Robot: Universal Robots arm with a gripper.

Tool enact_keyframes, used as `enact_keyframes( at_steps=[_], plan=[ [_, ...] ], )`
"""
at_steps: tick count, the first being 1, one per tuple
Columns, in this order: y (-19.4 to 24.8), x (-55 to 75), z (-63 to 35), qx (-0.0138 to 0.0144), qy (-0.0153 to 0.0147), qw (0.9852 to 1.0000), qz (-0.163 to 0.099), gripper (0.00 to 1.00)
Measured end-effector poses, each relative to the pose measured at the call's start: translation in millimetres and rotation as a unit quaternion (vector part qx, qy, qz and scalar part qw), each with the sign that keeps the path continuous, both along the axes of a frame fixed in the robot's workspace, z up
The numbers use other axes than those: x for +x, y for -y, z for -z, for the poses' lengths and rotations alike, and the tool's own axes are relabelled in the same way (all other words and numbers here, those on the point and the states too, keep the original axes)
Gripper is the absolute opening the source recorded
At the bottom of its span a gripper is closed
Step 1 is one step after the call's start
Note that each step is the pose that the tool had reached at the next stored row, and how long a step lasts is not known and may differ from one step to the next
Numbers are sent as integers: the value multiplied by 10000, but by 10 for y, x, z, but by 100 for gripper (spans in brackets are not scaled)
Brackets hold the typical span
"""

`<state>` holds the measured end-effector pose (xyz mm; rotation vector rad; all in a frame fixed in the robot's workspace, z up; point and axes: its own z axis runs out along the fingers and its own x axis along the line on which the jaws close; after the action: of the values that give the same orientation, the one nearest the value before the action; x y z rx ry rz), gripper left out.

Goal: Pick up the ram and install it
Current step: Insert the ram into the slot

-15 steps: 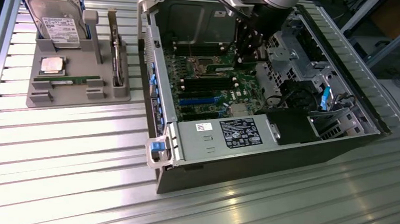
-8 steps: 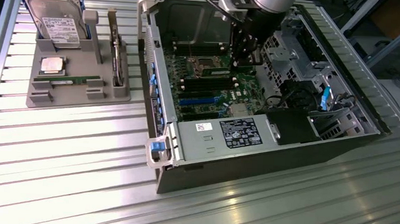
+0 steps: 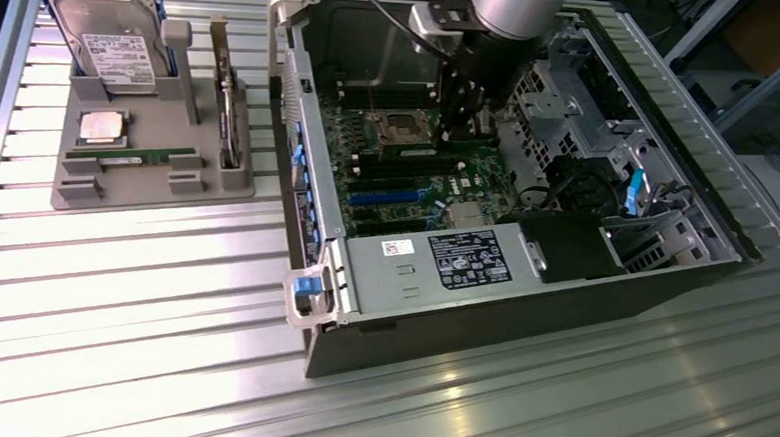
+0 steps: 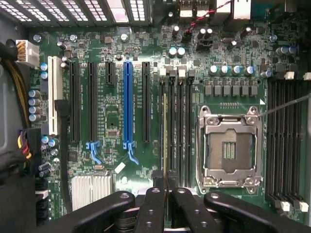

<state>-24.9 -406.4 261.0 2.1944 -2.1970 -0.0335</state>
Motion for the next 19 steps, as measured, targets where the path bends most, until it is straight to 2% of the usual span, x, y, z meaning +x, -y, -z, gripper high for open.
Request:
enact_keyframes(
  at_steps=[6, 19],
  plan=[
    [1, -156, 90, -37, 0, 10000, 17, 12],
    [-27, -167, 186, -40, 0, 10000, 40, 12]
  ],
)
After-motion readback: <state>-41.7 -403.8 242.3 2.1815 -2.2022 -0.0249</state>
